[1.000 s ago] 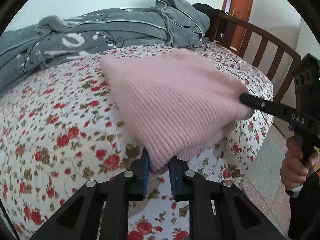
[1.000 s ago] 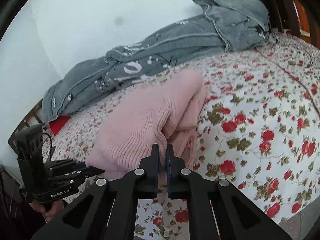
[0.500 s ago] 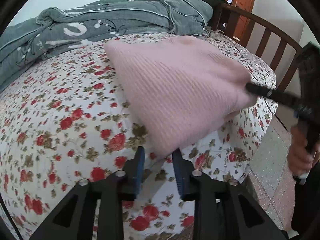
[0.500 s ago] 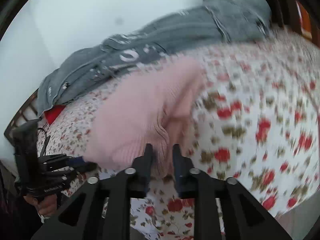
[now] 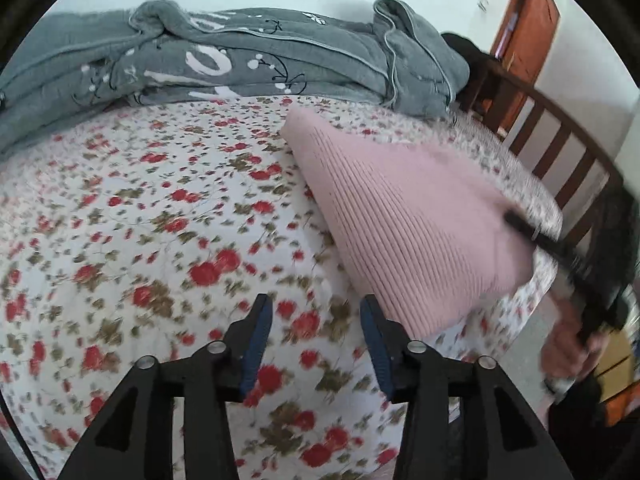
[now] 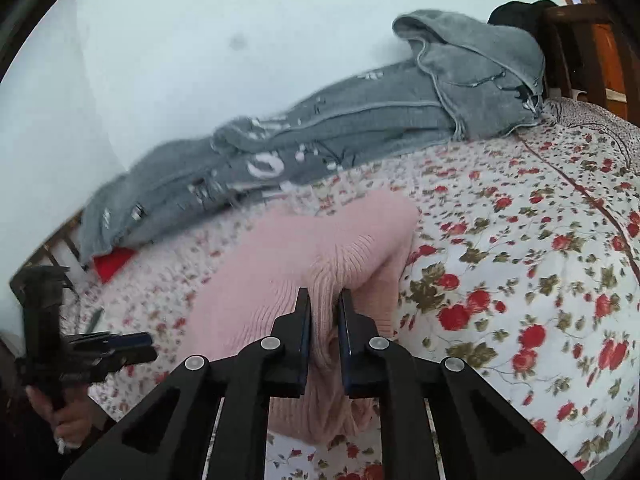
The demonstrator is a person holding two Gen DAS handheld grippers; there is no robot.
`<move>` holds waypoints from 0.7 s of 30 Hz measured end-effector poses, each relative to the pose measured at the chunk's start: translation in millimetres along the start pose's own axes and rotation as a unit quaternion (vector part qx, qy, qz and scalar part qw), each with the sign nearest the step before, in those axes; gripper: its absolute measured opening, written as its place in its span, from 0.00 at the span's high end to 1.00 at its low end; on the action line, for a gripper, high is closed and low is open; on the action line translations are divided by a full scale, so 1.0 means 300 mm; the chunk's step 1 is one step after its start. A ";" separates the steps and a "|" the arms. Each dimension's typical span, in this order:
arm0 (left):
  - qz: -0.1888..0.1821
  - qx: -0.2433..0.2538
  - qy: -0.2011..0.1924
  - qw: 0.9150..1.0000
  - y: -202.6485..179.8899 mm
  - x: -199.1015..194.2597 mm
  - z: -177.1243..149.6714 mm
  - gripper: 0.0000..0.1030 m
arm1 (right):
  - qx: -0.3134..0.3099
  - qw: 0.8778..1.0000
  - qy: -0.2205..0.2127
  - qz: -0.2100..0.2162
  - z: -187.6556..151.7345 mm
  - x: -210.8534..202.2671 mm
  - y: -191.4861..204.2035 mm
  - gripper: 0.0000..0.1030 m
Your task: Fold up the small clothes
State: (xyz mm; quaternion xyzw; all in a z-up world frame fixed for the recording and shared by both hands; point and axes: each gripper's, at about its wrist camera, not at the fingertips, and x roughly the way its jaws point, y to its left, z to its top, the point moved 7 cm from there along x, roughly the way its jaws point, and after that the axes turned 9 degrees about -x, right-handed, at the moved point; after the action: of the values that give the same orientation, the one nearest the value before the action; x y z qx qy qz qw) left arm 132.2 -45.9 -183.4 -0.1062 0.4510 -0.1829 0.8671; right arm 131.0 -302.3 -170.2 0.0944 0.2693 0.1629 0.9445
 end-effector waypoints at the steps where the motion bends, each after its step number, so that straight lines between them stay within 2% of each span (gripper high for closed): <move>1: -0.006 -0.008 0.005 1.000 -0.002 0.014 0.014 0.55 | 0.004 1.000 0.007 -0.005 -0.011 0.007 -0.015 0.89; 4: -0.022 -0.024 0.018 0.999 -0.031 0.068 0.064 0.54 | 0.015 0.997 0.070 -0.018 -0.090 0.110 -0.053 0.86; 5: -0.029 -0.027 0.023 0.999 -0.046 0.088 0.085 0.53 | 0.014 0.997 0.074 -0.018 -0.101 0.118 -0.054 0.84; 9: -0.059 -0.040 0.032 0.997 -0.075 0.142 0.151 0.46 | 0.010 0.999 0.038 -0.019 -0.009 0.046 -0.052 0.47; 11: -0.065 -0.043 0.042 0.996 -0.083 0.183 0.176 0.44 | 0.016 0.999 0.026 -0.018 0.042 0.046 -0.060 0.39; 14: -0.075 -0.066 0.069 0.993 -0.063 0.266 0.194 0.41 | 0.029 0.998 0.049 -0.019 0.077 0.124 -0.078 0.37; 16: -0.105 -0.099 0.089 0.986 -0.042 0.307 0.197 0.38 | 0.047 0.995 0.081 -0.018 0.063 0.196 -0.101 0.37; 18: -0.122 -0.118 0.102 0.980 -0.032 0.344 0.196 0.37 | 0.065 0.991 0.113 -0.013 0.024 0.256 -0.126 0.30; 19: -0.123 -0.120 0.104 0.980 -0.031 0.359 0.194 0.35 | 0.076 0.990 0.120 -0.003 0.002 0.276 -0.134 0.29; 21: -0.130 -0.115 0.101 0.980 -0.043 0.389 0.194 0.38 | 0.080 0.990 0.113 0.008 -0.021 0.285 -0.141 0.29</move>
State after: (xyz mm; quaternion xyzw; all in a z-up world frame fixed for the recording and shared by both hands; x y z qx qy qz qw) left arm 238.7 -104.7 -232.5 -0.2441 0.5367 -0.2509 0.7677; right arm 207.0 -310.4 -227.5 0.1528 0.3856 0.1575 0.8962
